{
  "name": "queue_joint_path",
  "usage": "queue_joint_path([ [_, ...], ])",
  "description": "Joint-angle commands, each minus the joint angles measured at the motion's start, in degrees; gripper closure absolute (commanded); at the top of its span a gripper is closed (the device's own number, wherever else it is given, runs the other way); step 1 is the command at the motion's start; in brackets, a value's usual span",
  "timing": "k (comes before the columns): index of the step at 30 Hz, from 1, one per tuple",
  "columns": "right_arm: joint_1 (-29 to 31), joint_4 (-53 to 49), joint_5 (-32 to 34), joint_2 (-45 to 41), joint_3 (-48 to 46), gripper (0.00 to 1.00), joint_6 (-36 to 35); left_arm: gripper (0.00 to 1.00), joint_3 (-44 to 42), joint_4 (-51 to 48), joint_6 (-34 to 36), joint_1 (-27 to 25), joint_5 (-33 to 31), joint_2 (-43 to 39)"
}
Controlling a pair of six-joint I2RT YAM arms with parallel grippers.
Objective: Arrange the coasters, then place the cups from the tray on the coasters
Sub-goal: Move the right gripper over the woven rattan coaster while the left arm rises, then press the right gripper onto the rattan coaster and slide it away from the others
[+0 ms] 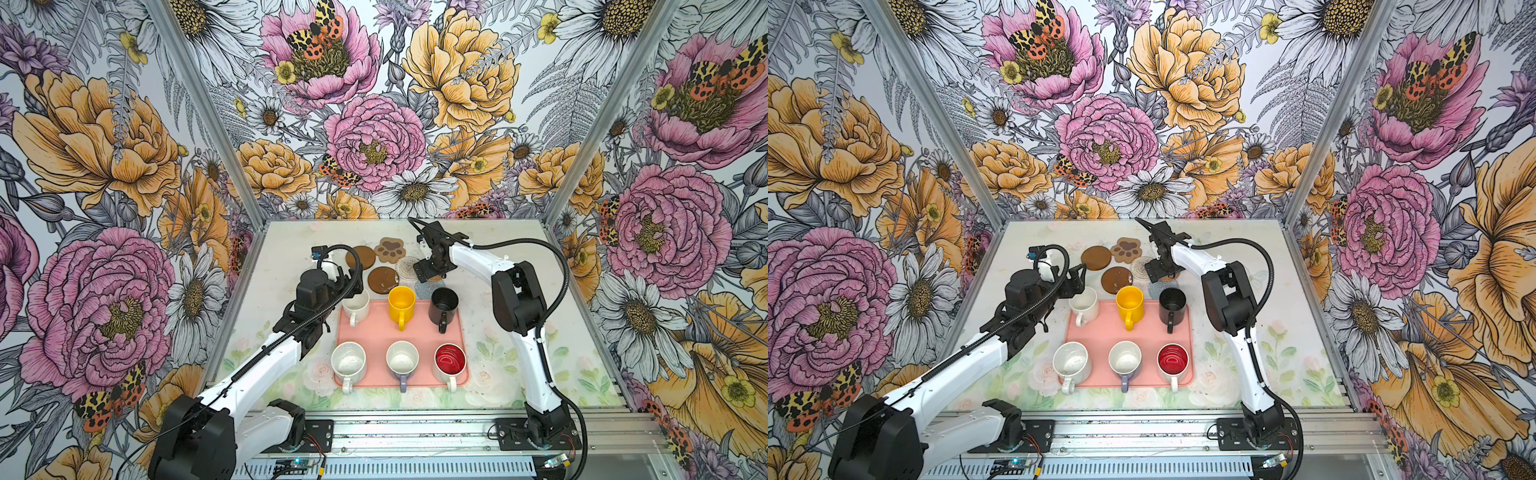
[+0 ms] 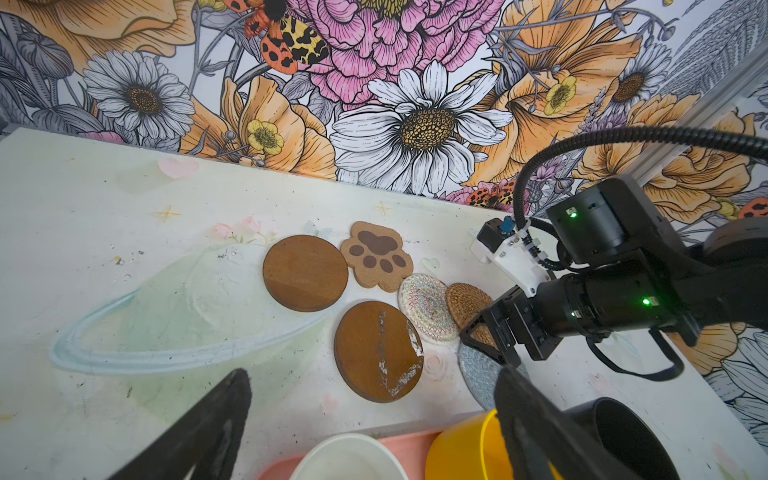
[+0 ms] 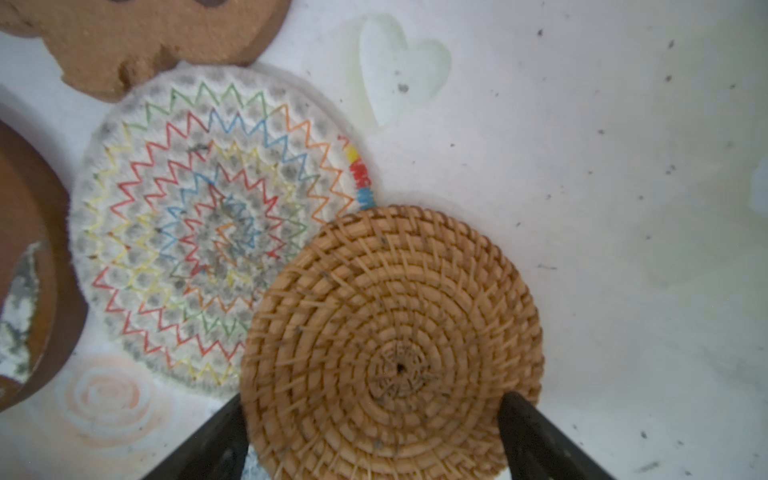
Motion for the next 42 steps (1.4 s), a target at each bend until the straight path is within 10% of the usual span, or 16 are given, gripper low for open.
queue_joint_path([
  [1, 0.5, -1.0, 3.6, 1.0, 1.7, 0.06, -0.6, 0.07, -0.1, 0.8, 1.1, -0.3, -0.5, 0.2],
  [42, -10.8, -0.9, -6.5, 0.5, 1.7, 0.21, 8.7, 0.07, 0.6, -0.7, 1.4, -0.3, 0.0, -0.3],
])
